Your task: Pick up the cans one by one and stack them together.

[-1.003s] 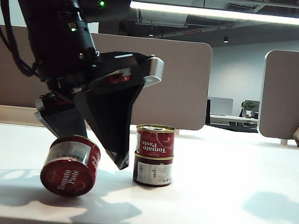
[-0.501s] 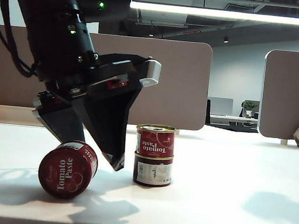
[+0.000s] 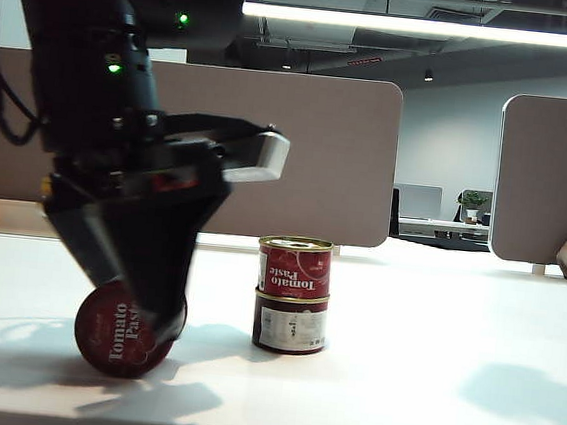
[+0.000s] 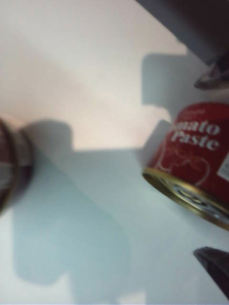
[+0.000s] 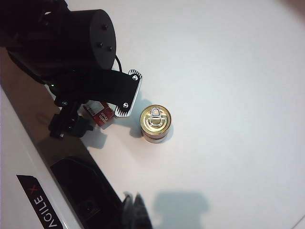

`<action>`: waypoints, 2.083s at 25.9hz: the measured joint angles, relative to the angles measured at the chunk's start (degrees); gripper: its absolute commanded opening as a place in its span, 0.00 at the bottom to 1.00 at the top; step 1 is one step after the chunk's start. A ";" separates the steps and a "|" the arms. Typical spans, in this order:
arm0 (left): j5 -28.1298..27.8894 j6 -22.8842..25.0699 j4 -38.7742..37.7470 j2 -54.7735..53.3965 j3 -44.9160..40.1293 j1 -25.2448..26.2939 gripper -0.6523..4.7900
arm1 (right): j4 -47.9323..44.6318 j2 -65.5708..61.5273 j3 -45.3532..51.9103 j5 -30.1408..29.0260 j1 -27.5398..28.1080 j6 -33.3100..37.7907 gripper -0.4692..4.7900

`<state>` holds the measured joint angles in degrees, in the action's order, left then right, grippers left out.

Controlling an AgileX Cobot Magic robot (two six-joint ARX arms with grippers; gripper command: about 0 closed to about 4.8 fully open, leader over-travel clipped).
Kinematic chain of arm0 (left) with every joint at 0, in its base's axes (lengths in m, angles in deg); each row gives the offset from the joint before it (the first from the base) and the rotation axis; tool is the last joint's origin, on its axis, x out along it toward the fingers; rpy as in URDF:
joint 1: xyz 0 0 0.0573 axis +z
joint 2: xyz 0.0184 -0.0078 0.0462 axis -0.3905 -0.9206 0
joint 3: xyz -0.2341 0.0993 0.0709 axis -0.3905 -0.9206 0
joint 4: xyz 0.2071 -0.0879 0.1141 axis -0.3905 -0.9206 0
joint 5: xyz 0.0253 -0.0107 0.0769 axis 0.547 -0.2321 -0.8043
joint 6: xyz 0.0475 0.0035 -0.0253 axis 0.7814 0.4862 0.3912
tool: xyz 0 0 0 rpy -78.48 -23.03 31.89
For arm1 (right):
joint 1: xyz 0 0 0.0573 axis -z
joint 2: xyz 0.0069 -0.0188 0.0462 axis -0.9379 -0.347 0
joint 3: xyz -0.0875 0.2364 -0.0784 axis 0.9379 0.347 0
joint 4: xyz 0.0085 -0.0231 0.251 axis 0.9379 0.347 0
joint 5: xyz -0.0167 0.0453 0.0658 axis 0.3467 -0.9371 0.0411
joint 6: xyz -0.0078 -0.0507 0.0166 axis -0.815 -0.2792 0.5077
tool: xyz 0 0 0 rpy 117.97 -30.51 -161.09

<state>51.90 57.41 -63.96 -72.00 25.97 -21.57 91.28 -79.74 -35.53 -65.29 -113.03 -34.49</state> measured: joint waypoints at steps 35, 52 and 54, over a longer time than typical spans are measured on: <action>-25.14 6.54 0.76 -1.79 0.33 1.51 0.34 | 1.09 0.09 0.00 0.00 0.00 0.00 0.08; -35.01 -3.43 -1.11 -4.96 0.79 1.44 0.38 | 0.52 0.09 0.00 -0.02 0.00 -0.79 0.08; -35.01 -3.67 -1.09 -4.96 0.76 1.44 0.40 | 0.52 0.09 0.00 -0.02 0.00 -0.90 0.08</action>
<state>16.88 53.74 -65.06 -76.97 26.74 -20.13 91.80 -79.66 -35.53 -65.31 -113.03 -35.39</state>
